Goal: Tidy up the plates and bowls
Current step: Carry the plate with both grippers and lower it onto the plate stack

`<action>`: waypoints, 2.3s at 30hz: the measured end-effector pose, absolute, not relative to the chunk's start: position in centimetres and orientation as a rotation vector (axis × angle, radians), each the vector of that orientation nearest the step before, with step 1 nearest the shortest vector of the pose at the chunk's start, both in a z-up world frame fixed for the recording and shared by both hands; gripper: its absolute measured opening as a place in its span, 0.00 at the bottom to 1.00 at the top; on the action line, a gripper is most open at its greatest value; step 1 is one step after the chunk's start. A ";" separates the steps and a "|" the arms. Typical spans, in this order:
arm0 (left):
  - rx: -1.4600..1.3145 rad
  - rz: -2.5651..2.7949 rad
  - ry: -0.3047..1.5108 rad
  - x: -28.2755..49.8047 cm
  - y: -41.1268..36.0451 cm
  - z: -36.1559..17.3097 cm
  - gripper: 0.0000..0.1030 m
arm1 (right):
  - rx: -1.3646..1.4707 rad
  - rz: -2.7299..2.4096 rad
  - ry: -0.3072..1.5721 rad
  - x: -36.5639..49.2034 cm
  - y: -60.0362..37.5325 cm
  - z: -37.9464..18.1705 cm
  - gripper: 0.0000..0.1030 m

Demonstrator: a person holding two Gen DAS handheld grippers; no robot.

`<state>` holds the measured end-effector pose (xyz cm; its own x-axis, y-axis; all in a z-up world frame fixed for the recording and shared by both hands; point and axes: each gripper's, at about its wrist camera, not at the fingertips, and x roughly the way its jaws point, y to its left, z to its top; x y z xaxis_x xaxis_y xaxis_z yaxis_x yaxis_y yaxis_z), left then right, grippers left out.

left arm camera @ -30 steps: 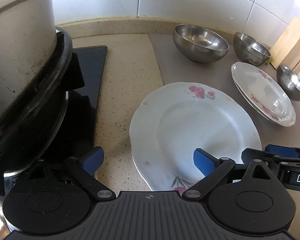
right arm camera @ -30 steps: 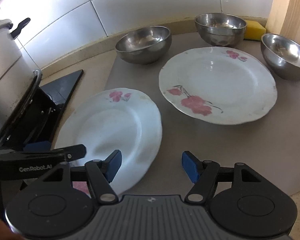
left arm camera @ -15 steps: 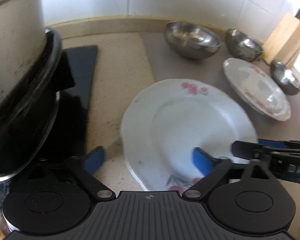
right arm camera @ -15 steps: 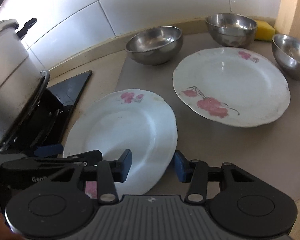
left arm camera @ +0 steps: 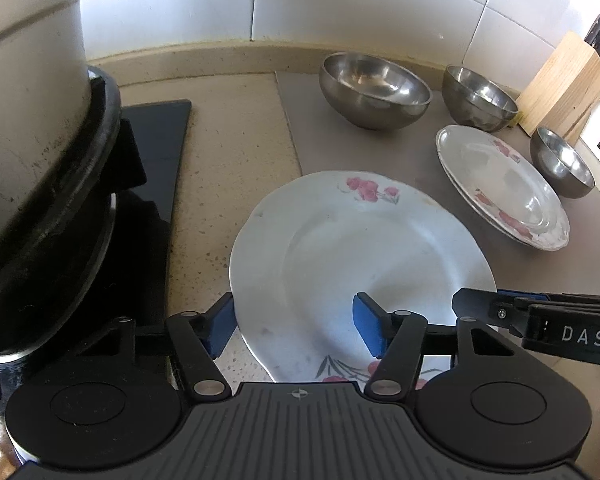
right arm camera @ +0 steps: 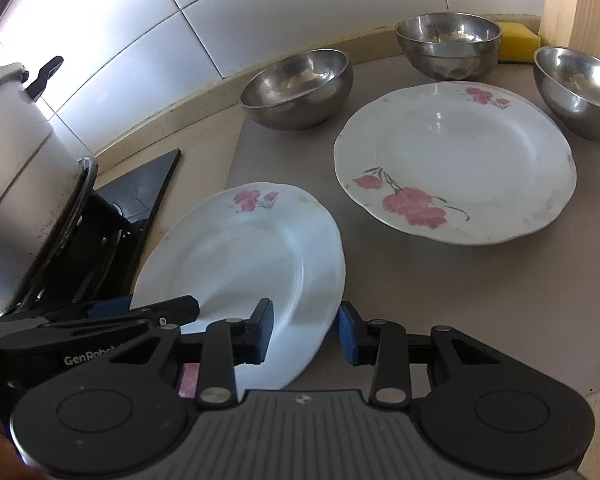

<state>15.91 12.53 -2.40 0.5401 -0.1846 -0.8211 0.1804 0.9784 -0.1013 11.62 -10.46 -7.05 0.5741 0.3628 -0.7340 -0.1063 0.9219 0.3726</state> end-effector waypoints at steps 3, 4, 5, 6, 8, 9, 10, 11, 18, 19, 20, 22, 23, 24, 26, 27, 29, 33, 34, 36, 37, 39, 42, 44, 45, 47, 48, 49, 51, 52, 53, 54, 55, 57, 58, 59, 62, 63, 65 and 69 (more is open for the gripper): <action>-0.004 -0.215 0.955 15.6 12.6 -1.7 0.60 | 0.297 0.287 0.909 11.4 -10.4 -6.6 0.16; -0.004 -0.216 0.947 15.6 12.6 -1.5 0.60 | 0.298 0.289 0.901 11.4 -10.5 -6.5 0.16; -0.001 -0.217 0.942 15.6 12.5 -1.4 0.60 | 0.291 0.292 0.895 11.4 -10.5 -6.4 0.16; 0.001 -0.215 0.939 15.5 12.4 -1.3 0.60 | 0.279 0.294 0.892 11.4 -10.4 -6.3 0.16; 0.007 -0.207 0.935 15.4 12.2 -1.3 0.60 | 0.288 0.294 0.892 11.3 -10.5 -6.4 0.16; 0.006 -0.204 0.934 15.3 12.2 -1.3 0.60 | 0.281 0.296 0.890 11.2 -10.4 -6.4 0.16; 0.006 -0.203 0.933 15.2 12.2 -1.2 0.60 | 0.278 0.295 0.889 11.1 -10.4 -6.3 0.16; 0.008 -0.204 0.929 15.1 12.2 -1.2 0.60 | 0.278 0.296 0.886 11.0 -10.4 -6.3 0.16; -0.001 -0.208 0.916 14.3 12.4 -0.9 0.61 | 0.274 0.309 0.869 10.5 -10.4 -6.0 0.16; -0.001 -0.209 0.914 14.2 12.4 -0.9 0.61 | 0.273 0.309 0.868 10.4 -10.4 -5.9 0.16; -0.005 -0.209 0.908 14.1 12.4 -0.7 0.61 | 0.274 0.311 0.863 10.3 -10.4 -5.9 0.16; -0.009 -0.210 0.898 13.9 12.4 -0.4 0.62 | 0.272 0.314 0.847 10.0 -10.5 -5.7 0.16; -0.012 -0.210 0.893 13.8 12.4 -0.3 0.62 | 0.275 0.315 0.841 9.9 -10.6 -5.5 0.16; -0.014 -0.210 0.890 13.7 12.4 -0.2 0.62 | 0.279 0.319 0.836 9.8 -10.8 -5.4 0.16; -0.014 -0.211 0.881 13.5 12.4 0.0 0.62 | 0.281 0.323 0.827 9.6 -10.9 -5.2 0.16; -0.012 -0.210 0.876 13.3 12.3 0.1 0.62 | 0.279 0.325 0.822 9.5 -11.0 -5.2 0.16; -0.006 -0.208 0.862 13.1 12.2 0.4 0.62 | 0.279 0.328 0.813 9.3 -11.0 -5.0 0.16; -0.012 -0.210 0.830 12.7 12.2 1.3 0.62 | 0.294 0.336 0.783 8.9 -11.5 -4.3 0.16; -0.013 -0.212 0.822 12.6 12.1 1.6 0.62 | 0.296 0.339 0.774 8.8 -11.6 -4.1 0.16; -0.013 -0.214 0.802 12.5 11.9 2.2 0.62 | 0.297 0.340 0.752 8.6 -11.9 -3.5 0.16; -0.011 -0.215 0.794 12.5 11.7 2.4 0.62 | 0.296 0.339 0.742 8.5 -12.0 -3.2 0.16; -0.005 -0.225 0.776 12.5 11.2 3.0 0.62 | 0.297 0.335 0.722 8.3 -12.4 -2.7 0.16; -0.006 -0.249 0.757 12.6 10.4 3.6 0.62 | 0.316 0.324 0.694 7.7 -13.3 -1.9 0.16; -0.006 -0.267 0.742 12.8 9.6 4.1 0.62 | 0.324 0.311 0.674 7.3 -13.8 -1.4 0.16; -0.003 -0.277 0.735 12.9 9.1 4.2 0.62 | 0.327 0.303 0.665 7.1 -14.2 -1.2 0.16; 0.006 -0.297 0.723 13.1 8.1 4.4 0.62 | 0.330 0.285 0.649 6.8 -15.0 -0.7 0.16; 0.012 -0.309 0.721 13.2 7.4 4.3 0.62 | 0.332 0.274 0.643 6.8 -15.4 -0.7 0.16; 0.018 -0.318 0.722 13.4 6.8 4.2 0.62 | 0.336 0.260 0.638 6.7 -15.8 -0.7 0.16; 0.026 -0.337 0.728 13.8 5.6 3.9 0.62 | 0.340 0.232 0.641 6.7 -16.7 -0.9 0.16; 0.027 -0.346 0.730 13.9 4.9 3.7 0.62 | 0.346 0.216 0.642 6.7 -17.3 -1.0 0.16; 0.023 -0.356 0.730 13.9 4.4 3.7 0.63 | 0.350 0.202 0.642 6.7 -17.7 -1.0 0.16; 0.020 -0.365 0.730 14.0 4.0 3.6 0.63 | 0.357 0.190 0.638 6.7 -18.3 -1.0 0.16; 0.018 -0.373 0.730 14.1 3.5 3.6 0.63 | 0.360 0.182 0.632 6.6 -18.8 -0.9 0.16; 0.025 -0.387 0.723 14.3 2.7 3.6 0.63 | 0.360 0.171 0.621 6.4 -19.5 -0.9 0.16; 0.030 -0.391 0.723 14.4 2.3 3.6 0.63 | 0.355 0.166 0.617 6.4 -19.8 -0.9 0.16; 0.037 -0.395 0.726 14.6 1.7 3.4 0.63 | 0.353 0.161 0.617 6.5 -20.1 -0.9 0.16; 0.048 -0.400 0.739 14.9 0.5 2.7 0.63 | 0.364 0.140 0.634 7.2 -21.1 -1.6 0.16; 0.044 -0.402 0.744 15.0 0.2 2.5 0.63 | 0.368 0.132 0.638 7.3 -21.5 -1.7 0.16; 0.036 -0.407 0.754 15.3 -0.3 2.1 0.63 | 0.372 0.122 0.642 7.5 -22.2 -1.9 0.16; 0.049 -0.402 0.776 15.9 -1.3 1.4 0.63 | 0.365 0.123 0.663 8.2 -23.1 -2.7 0.16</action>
